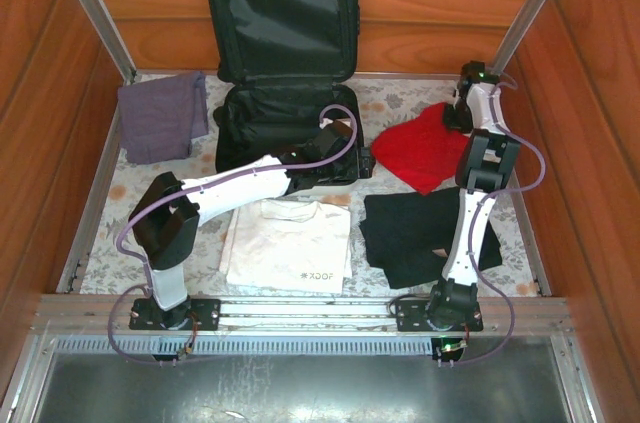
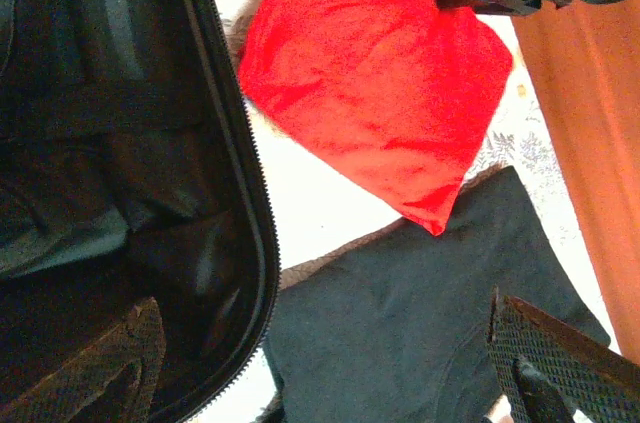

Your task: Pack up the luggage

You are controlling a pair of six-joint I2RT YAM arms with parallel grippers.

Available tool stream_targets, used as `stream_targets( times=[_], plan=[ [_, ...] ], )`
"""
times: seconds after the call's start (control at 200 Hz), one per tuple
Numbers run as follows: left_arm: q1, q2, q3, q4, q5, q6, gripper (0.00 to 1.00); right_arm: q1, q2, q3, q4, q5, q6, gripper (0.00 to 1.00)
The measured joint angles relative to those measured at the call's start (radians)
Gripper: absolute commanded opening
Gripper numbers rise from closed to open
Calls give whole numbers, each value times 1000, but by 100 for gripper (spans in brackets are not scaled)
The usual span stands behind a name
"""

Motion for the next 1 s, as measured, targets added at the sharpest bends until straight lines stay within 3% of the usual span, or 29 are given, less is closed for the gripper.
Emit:
stream_targets(
  times=[0.175, 0.235, 0.28, 0.355, 0.55, 0.785, 1.005],
  plan=[
    [0, 0, 0, -35, -4, 13, 88, -22, -96, -173, -24, 58, 137, 13],
    [0, 0, 0, -46, -3, 15, 88, -38, -156, -278, -26, 65, 178, 17],
    [0, 0, 2, -54, -3, 16, 88, -48, -197, -353, -25, 70, 204, 26],
    [0, 0, 10, -66, -2, 16, 88, -66, -261, -458, -18, 74, 248, 56],
    [0, 28, 109, -105, 22, 16, 88, -99, -384, -607, -2, 17, 281, 81],
    [0, 187, 321, -180, 82, 15, 93, -112, -456, -614, 13, -64, 242, 94],
    [-20, 347, 492, -275, 100, -37, 93, -145, -451, -608, 44, -172, 204, 95]
  ],
)
